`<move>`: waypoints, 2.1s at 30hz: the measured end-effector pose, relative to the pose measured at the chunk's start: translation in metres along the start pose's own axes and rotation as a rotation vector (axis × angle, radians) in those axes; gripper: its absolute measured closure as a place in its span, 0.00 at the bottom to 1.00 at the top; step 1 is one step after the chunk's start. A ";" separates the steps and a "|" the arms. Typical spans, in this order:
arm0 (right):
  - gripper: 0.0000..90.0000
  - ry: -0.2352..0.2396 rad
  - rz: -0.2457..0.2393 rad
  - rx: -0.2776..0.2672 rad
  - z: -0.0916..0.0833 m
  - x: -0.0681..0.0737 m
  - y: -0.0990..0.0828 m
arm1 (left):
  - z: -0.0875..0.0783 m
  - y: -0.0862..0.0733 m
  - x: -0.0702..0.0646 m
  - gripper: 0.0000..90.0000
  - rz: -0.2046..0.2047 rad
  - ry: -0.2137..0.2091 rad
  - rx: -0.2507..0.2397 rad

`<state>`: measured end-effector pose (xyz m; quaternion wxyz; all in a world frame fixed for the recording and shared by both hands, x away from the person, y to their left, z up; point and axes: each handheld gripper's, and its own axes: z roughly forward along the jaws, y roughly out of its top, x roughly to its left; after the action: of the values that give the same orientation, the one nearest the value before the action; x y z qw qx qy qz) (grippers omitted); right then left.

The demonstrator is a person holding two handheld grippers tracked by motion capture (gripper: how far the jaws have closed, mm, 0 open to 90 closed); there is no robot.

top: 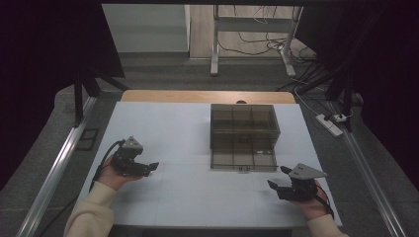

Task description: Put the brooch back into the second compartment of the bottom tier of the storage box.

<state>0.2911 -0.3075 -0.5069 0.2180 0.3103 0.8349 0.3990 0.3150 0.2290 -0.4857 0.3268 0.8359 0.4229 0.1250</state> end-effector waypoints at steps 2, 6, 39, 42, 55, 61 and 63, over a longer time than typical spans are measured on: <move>0.31 -0.001 0.000 0.003 0.000 0.000 0.000 | 0.000 0.003 0.002 0.16 0.006 -0.001 0.008; 0.31 0.004 -0.004 0.003 0.001 0.000 0.000 | 0.001 0.002 0.005 0.17 0.009 -0.008 0.025; 0.31 0.000 -0.012 0.030 0.004 0.000 -0.002 | 0.030 -0.008 0.019 0.31 0.245 -0.097 0.315; 0.31 0.012 0.001 0.027 0.005 -0.001 -0.002 | 0.033 -0.008 0.020 0.35 0.249 -0.106 0.329; 0.31 0.013 -0.001 0.033 0.005 0.000 -0.002 | 0.035 -0.009 0.025 0.46 0.231 -0.114 0.343; 0.31 0.012 -0.005 0.034 0.006 0.000 -0.002 | 0.033 -0.009 0.019 0.62 0.233 -0.107 0.357; 0.31 0.012 -0.005 0.035 0.006 0.000 -0.002 | 0.032 -0.009 0.018 0.68 0.228 -0.104 0.360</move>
<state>0.2936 -0.3058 -0.5121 0.2087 0.3094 0.8438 0.3856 0.3361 0.2330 -0.5168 0.1773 0.9286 0.3234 0.0402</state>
